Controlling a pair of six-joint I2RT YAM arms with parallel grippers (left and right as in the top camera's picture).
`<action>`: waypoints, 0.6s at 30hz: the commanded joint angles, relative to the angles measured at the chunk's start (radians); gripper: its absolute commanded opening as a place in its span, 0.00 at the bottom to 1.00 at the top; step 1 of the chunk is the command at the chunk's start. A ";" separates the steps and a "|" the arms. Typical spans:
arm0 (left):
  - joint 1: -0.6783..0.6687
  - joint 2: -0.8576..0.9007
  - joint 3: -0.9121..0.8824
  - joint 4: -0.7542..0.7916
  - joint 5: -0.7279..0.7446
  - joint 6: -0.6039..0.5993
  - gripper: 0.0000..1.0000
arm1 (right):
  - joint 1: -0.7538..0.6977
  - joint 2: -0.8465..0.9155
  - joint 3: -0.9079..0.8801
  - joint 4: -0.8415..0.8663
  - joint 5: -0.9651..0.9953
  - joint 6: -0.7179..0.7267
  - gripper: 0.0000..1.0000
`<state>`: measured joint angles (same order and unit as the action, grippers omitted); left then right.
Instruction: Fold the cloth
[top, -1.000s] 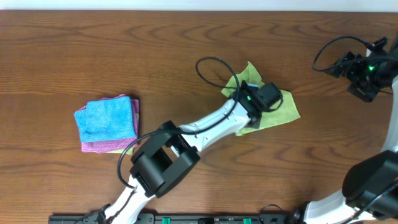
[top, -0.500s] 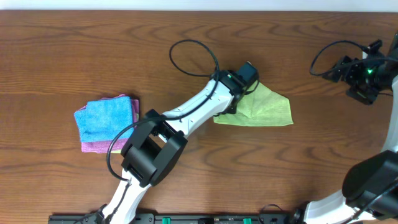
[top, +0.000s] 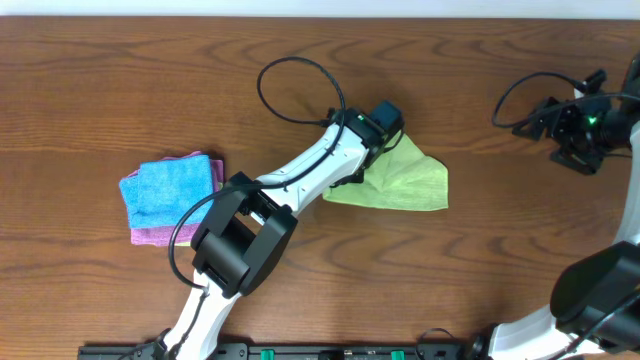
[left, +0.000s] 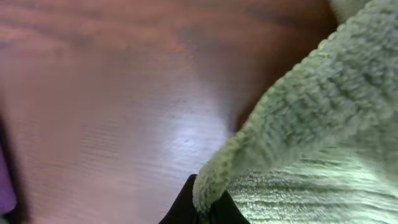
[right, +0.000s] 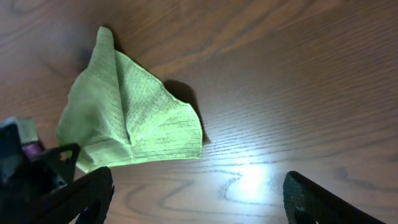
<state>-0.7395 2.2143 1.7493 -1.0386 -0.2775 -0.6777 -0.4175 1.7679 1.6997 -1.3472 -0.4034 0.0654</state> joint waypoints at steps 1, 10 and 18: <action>0.010 0.007 -0.051 -0.018 -0.047 -0.045 0.06 | -0.001 -0.012 0.000 -0.010 -0.067 -0.061 0.88; 0.033 0.005 -0.061 -0.051 -0.047 -0.068 0.88 | -0.004 -0.140 -0.070 0.023 -0.102 -0.128 0.88; 0.046 -0.033 -0.061 -0.106 -0.042 -0.100 0.95 | -0.043 -0.506 -0.464 0.219 -0.101 -0.132 0.88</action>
<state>-0.7010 2.2143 1.6913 -1.1252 -0.3061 -0.7406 -0.4339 1.3334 1.3296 -1.1484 -0.4904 -0.0490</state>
